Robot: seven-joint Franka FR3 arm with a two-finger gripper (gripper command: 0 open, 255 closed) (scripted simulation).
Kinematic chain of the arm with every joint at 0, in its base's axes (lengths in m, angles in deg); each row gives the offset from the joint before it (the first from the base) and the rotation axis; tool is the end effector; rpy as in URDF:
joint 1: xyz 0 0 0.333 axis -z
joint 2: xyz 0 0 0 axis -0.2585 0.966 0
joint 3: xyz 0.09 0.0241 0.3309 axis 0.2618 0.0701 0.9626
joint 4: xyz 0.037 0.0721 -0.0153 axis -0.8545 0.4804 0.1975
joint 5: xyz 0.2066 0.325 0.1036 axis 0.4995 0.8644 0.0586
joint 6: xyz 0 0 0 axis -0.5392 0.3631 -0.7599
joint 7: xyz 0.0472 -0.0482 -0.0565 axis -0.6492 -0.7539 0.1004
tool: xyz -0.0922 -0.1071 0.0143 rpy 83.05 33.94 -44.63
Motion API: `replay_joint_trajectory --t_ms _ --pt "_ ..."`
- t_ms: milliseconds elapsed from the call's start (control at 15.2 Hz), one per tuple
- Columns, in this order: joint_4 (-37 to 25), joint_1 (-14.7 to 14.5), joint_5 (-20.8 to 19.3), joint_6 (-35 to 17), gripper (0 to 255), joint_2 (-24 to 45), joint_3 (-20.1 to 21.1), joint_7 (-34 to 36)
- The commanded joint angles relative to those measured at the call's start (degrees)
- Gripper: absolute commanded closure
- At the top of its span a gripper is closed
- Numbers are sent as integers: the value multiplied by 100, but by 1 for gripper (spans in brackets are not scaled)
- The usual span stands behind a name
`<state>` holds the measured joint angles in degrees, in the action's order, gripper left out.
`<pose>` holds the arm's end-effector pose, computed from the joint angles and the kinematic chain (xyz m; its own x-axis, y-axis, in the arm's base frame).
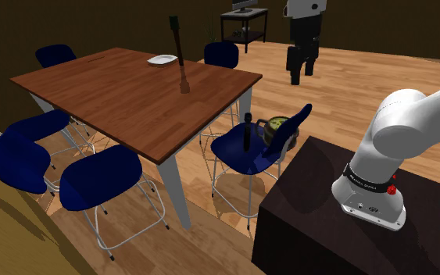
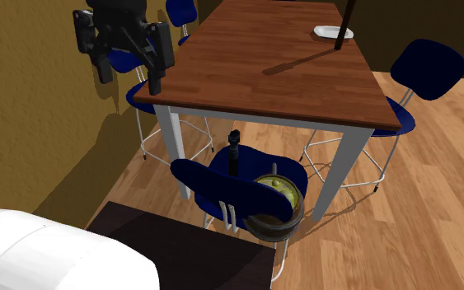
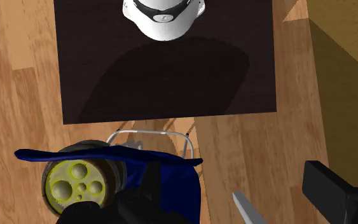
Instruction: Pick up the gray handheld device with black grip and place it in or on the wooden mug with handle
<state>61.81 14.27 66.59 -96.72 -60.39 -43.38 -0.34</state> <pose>0.2709 0.0384 0.5432 0.9825 -0.0410 -0.1814 -0.0488 -0.9981 -0.0384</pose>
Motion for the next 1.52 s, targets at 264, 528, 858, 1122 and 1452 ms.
replay_joint_trajectory --t_ms 264,528,858,1122,1452 --pt "400 75 -143 -883 0 340 -140 -270" --pt "666 152 -259 -1789 0 832 -282 -524" --pt "796 238 -357 -2918 0 1643 -459 -830" --pt "733 287 -382 -3778 0 2416 -601 -1079" --pt "447 327 -314 -4742 0 3480 -762 -1420"
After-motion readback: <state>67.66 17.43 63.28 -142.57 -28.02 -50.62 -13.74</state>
